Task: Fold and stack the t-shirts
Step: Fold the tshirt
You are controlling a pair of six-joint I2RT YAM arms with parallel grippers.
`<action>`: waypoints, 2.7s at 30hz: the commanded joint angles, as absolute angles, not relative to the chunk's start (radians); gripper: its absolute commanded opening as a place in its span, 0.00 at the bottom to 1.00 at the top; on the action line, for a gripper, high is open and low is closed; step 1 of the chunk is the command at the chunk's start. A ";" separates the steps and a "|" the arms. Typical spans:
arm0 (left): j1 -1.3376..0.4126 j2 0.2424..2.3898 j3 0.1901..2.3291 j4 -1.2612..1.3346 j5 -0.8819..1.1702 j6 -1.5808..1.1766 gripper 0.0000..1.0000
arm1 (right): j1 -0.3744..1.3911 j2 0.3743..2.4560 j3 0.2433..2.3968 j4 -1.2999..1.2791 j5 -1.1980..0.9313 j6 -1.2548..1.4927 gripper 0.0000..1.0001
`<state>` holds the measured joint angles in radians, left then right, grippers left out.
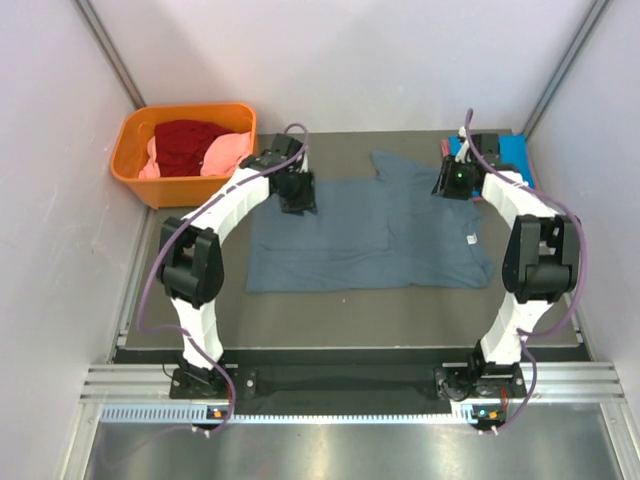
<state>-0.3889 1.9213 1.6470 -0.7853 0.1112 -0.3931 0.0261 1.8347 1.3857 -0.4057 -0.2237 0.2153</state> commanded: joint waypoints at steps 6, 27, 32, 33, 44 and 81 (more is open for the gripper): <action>-0.520 2.103 1.815 -0.415 0.397 -0.423 0.44 | -0.063 1.965 1.565 -0.561 -0.183 0.025 0.34; -0.638 2.474 2.048 -0.212 0.397 -0.520 0.43 | -0.138 2.065 1.600 -0.565 -0.291 -0.090 0.26; -0.647 2.487 2.057 -0.213 0.385 -0.506 0.42 | -0.138 2.083 1.598 -0.552 -0.327 -0.084 0.28; -0.649 2.488 2.056 -0.215 0.382 -0.505 0.42 | -0.138 2.088 1.597 -0.552 -0.322 -0.086 0.29; -0.655 2.511 2.065 -0.215 0.400 -0.497 0.19 | -0.138 2.126 1.594 -0.540 -0.353 -0.084 0.30; -0.652 2.318 1.904 -0.164 0.224 -0.561 0.00 | -0.095 2.016 1.611 -0.417 -0.403 -0.098 0.00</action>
<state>-0.6521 2.4130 1.9297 -0.2295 0.2779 -0.5541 -0.1143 2.0911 1.5784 -0.4892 -0.4034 -0.0616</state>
